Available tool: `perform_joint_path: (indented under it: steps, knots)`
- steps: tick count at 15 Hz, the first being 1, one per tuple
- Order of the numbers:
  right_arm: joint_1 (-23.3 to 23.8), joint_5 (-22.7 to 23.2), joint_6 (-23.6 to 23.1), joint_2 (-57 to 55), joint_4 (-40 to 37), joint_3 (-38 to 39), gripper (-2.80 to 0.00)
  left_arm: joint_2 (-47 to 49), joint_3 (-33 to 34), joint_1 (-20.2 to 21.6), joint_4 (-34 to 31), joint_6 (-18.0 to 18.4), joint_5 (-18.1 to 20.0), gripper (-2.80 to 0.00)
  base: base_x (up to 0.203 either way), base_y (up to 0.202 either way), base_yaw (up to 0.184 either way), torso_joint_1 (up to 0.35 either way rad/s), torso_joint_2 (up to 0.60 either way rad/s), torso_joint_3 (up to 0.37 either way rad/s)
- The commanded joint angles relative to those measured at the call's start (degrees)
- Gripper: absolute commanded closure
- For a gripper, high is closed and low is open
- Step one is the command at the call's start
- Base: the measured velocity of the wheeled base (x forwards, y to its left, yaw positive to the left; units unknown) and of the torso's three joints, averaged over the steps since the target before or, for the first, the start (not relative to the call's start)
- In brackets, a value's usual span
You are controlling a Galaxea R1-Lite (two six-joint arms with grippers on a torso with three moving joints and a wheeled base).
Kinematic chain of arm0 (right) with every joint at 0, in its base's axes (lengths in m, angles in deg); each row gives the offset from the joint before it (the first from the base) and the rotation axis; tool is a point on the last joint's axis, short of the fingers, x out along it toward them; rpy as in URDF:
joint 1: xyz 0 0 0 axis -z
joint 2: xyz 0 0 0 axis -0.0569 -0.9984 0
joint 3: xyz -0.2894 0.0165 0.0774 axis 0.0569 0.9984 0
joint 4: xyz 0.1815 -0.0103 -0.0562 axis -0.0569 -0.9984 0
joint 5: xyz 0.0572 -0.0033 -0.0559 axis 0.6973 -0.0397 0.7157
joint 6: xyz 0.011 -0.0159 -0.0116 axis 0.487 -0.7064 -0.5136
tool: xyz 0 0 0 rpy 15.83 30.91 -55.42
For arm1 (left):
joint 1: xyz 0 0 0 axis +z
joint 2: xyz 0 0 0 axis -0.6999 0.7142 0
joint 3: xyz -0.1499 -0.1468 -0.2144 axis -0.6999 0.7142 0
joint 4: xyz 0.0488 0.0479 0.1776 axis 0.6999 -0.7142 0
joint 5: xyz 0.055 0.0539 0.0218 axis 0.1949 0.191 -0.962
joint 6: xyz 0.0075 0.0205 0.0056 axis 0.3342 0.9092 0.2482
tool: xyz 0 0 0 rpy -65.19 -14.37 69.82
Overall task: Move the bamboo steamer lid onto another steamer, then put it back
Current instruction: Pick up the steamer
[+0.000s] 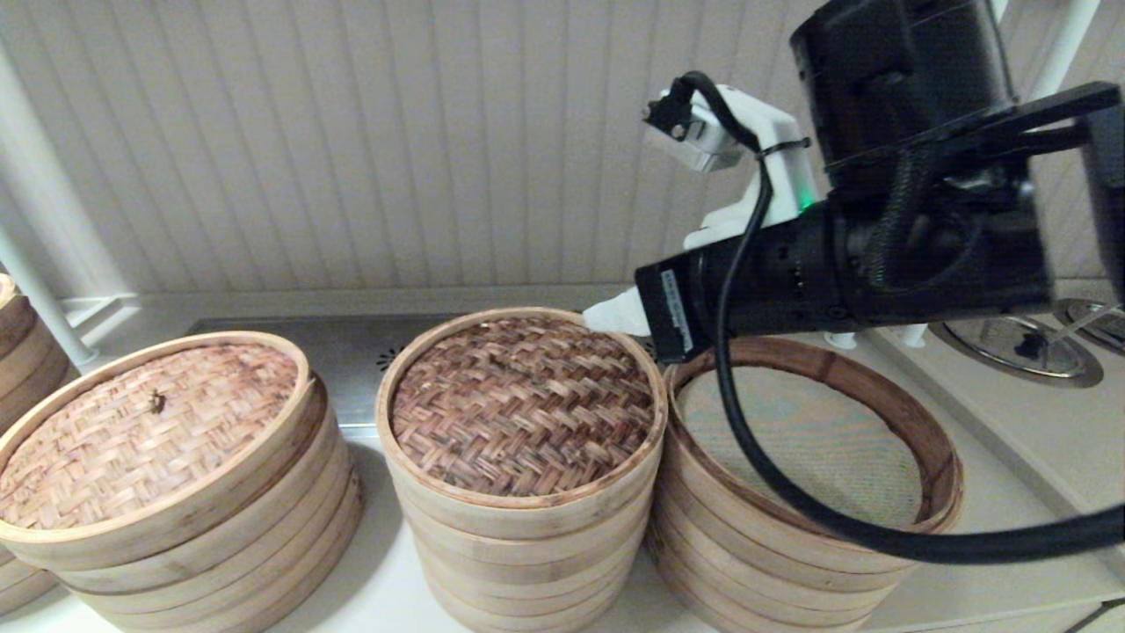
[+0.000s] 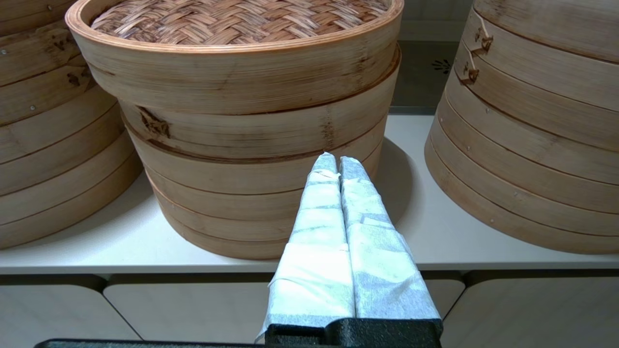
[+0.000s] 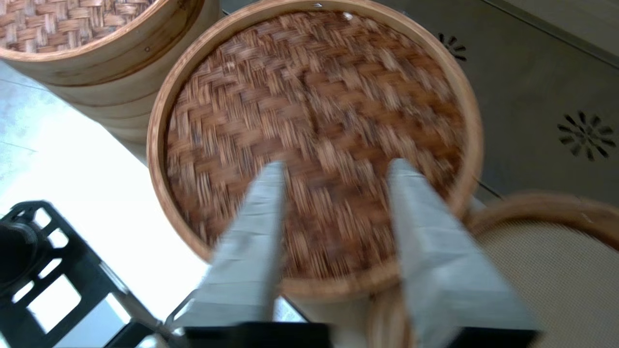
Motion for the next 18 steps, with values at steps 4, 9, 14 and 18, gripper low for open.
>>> perform_joint_path:
  steps: [4,9,14,18]
  knots:
    - [-1.14,-1.03,-0.02,-8.43,0.92,-2.15,-2.8,-0.02,0.0,0.0,0.01,-0.01,-0.02,0.0,0.0,0.0,0.0,0.0,0.0,0.0]
    - [-0.75,-0.65,-0.06,-10.93,1.11,-1.22,-2.8,-0.01,0.0,0.0,0.01,-0.01,-0.02,0.0,0.0,0.0,0.0,0.0,0.0,0.0]
    - [-1.05,-0.69,-0.28,-14.2,5.81,-1.12,-2.8,-0.02,0.0,0.0,0.01,-0.01,0.0,0.0,0.0,0.0,0.0,0.0,0.0,0.0]
    - [-1.14,-1.04,-0.41,-15.14,6.44,-1.89,-2.8,-0.02,0.0,0.0,0.01,-0.01,-0.02,0.0,0.0,0.0,0.0,0.0,0.0,0.0]
